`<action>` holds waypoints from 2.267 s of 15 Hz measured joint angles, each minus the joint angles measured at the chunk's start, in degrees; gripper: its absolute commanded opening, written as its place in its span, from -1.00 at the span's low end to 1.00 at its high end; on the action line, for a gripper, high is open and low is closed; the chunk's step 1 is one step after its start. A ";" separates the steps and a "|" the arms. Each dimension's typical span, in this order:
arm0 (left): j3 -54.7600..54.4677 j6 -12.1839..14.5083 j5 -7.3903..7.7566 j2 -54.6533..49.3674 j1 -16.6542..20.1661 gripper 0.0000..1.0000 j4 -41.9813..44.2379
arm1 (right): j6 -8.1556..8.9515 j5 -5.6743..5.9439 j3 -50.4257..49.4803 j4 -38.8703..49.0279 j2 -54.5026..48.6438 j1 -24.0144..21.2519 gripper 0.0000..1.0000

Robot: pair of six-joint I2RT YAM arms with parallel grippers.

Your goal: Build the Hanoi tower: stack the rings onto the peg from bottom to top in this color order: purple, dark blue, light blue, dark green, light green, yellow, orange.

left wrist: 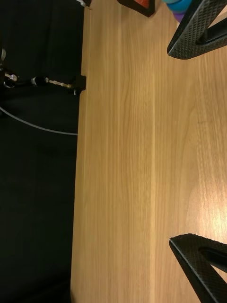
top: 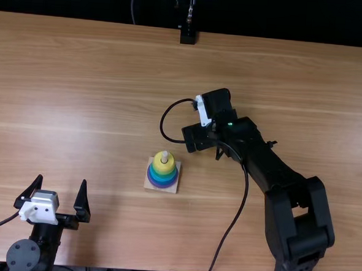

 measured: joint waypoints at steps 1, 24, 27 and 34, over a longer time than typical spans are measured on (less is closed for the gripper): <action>0.02 0.02 0.00 0.00 0.00 1.00 0.00 | 0.02 0.15 0.00 0.07 0.15 0.15 1.00; 0.00 0.02 -0.02 0.00 0.00 1.00 0.00 | 4.09 -0.13 31.06 -47.34 -7.08 5.05 -1.00; 0.02 -0.02 0.00 0.00 0.00 1.00 0.00 | 4.17 -0.79 34.67 -50.99 -9.25 7.98 -1.00; 0.00 0.00 -0.13 0.00 0.00 1.00 0.00 | 6.78 -1.11 37.16 -52.85 -10.47 15.37 -1.00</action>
